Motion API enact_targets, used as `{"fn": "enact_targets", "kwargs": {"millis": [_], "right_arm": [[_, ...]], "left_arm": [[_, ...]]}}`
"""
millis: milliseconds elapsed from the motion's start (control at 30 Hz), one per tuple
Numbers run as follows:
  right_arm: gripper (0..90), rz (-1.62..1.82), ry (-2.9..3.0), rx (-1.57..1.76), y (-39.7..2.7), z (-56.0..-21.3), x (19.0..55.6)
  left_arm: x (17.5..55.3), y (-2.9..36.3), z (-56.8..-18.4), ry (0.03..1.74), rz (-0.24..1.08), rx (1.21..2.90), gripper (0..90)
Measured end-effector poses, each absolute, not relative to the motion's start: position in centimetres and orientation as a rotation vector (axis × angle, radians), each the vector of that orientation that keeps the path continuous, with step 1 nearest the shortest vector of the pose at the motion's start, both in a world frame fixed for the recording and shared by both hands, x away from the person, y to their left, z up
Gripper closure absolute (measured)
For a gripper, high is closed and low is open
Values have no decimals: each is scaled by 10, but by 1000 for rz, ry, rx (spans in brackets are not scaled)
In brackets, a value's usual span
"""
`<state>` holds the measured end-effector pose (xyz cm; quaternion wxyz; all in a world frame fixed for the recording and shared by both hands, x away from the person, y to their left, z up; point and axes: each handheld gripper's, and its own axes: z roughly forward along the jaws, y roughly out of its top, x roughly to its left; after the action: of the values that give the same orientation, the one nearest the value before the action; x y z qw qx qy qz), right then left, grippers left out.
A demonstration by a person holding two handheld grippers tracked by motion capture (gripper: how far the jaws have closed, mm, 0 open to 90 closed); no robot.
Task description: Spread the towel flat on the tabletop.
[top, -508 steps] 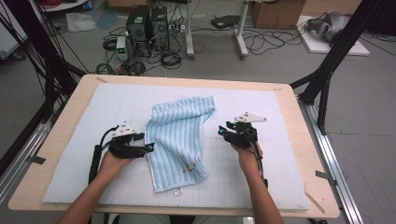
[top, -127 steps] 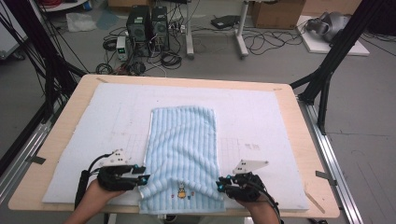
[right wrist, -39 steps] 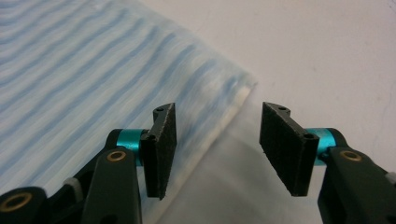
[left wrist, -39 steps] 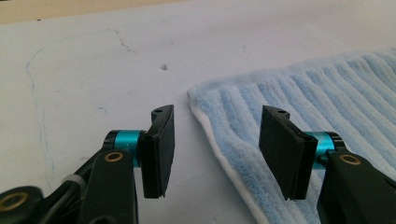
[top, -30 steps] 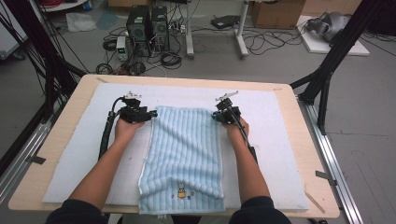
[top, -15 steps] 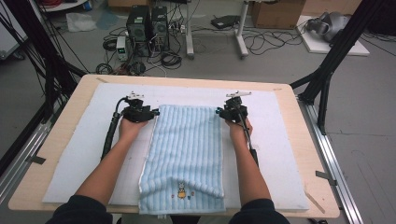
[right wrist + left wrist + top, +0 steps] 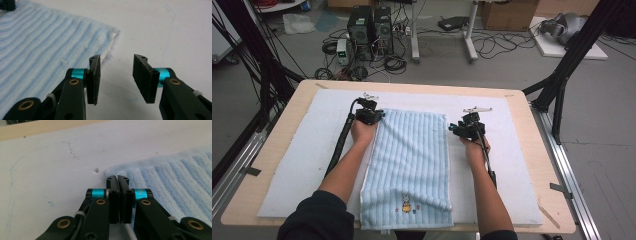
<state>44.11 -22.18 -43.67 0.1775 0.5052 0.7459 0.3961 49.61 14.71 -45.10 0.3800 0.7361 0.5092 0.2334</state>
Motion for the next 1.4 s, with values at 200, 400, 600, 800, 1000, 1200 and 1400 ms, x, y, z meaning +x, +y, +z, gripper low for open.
{"fn": "enact_targets", "kwargs": {"millis": [200, 400, 600, 800, 1000, 1200, 1400], "right_arm": [[594, 1087, 2197, 1373, -203, -444, 443], [674, 1054, 2228, 1356, -197, -446, 442], [871, 977, 2261, 1269, -189, -444, 450], [871, 971, 2200, 1315, -189, -445, 472], [855, 955, 2122, 1317, -181, -442, 488], [708, 1000, 2130, 1352, -187, -439, 485], [634, 1085, 2156, 1299, -200, -424, 456]], "left_arm": [[489, 164, -448, 1295, 480, 1887, 491], [477, 169, -447, 1247, 409, 1905, 597], [471, 157, -449, 1175, 525, 1962, 883], [483, 155, -450, 1229, 551, 1909, 884], [500, 153, -449, 1246, 618, 1890, 765], [494, 163, -445, 1263, 530, 1903, 512], [467, 171, -440, 1198, 425, 1855, 503]]}}
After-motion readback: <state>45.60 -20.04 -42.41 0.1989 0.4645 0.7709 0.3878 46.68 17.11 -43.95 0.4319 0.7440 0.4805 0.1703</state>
